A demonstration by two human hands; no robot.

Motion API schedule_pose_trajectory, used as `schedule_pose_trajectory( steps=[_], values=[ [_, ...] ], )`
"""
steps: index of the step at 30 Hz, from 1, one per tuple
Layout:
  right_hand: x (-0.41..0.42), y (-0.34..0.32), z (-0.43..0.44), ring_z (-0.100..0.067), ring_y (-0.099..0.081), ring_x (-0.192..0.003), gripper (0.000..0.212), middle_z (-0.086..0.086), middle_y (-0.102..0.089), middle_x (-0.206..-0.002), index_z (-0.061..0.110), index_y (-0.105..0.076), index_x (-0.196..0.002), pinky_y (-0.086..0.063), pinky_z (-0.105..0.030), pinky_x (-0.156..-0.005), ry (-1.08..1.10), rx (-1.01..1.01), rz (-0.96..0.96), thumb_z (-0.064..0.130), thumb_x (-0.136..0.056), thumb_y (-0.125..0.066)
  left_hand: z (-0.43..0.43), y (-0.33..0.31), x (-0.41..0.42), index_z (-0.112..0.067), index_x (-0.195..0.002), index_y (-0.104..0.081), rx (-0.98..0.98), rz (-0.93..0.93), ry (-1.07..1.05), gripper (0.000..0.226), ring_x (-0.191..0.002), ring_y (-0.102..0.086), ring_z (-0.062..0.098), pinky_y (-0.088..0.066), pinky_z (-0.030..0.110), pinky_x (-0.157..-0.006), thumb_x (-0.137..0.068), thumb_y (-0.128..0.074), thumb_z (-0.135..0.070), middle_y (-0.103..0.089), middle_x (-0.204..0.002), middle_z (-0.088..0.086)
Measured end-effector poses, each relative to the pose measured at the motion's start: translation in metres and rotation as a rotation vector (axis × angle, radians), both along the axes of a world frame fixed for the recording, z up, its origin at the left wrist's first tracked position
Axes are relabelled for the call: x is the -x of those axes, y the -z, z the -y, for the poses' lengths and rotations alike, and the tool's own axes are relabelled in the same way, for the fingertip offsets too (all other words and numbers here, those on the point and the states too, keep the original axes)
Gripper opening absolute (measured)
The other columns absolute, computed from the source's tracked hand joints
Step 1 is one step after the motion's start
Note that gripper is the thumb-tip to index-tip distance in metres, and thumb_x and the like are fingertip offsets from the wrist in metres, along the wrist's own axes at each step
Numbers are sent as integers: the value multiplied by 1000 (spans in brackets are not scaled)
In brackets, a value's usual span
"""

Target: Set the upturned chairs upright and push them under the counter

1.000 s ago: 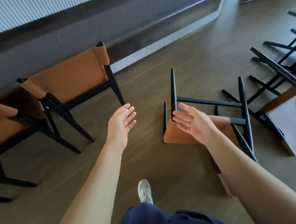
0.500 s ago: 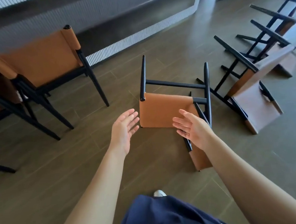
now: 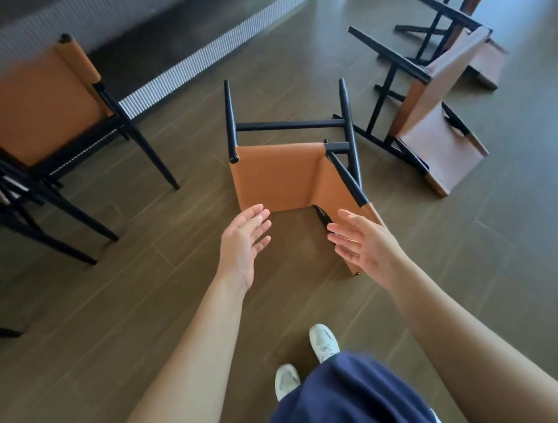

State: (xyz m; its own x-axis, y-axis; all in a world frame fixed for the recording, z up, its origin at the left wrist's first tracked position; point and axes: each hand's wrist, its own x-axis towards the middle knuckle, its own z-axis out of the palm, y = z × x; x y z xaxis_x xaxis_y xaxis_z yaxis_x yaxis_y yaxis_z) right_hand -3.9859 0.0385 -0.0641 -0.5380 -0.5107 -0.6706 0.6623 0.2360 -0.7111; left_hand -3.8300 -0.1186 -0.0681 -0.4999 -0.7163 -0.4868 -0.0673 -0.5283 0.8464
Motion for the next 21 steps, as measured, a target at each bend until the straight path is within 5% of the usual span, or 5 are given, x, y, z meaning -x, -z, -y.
schedule_pose_trajectory(
  steps=[9,21],
  values=[
    [71,8,-73,-22,-69,-106,26,-7,-73,-111,18,-64,-121,-51,-37,-92,47,48,30,25,-98,-56,-68,2,49,-23,-108,-68,-4,25,-15,21,-107,-66,13,-51,37,-96,-94,-55,-14,-72,-110,-4],
    [222,18,-172,-17,-68,-104,24,-2,-75,-107,24,-65,-117,-49,-33,-77,-194,-41,-34,28,-99,-49,-214,24,154,-21,-108,-69,-83,-26,-274,20,-106,-67,15,-52,34,-90,-92,-60,-14,-73,-109,-3]
  ],
)
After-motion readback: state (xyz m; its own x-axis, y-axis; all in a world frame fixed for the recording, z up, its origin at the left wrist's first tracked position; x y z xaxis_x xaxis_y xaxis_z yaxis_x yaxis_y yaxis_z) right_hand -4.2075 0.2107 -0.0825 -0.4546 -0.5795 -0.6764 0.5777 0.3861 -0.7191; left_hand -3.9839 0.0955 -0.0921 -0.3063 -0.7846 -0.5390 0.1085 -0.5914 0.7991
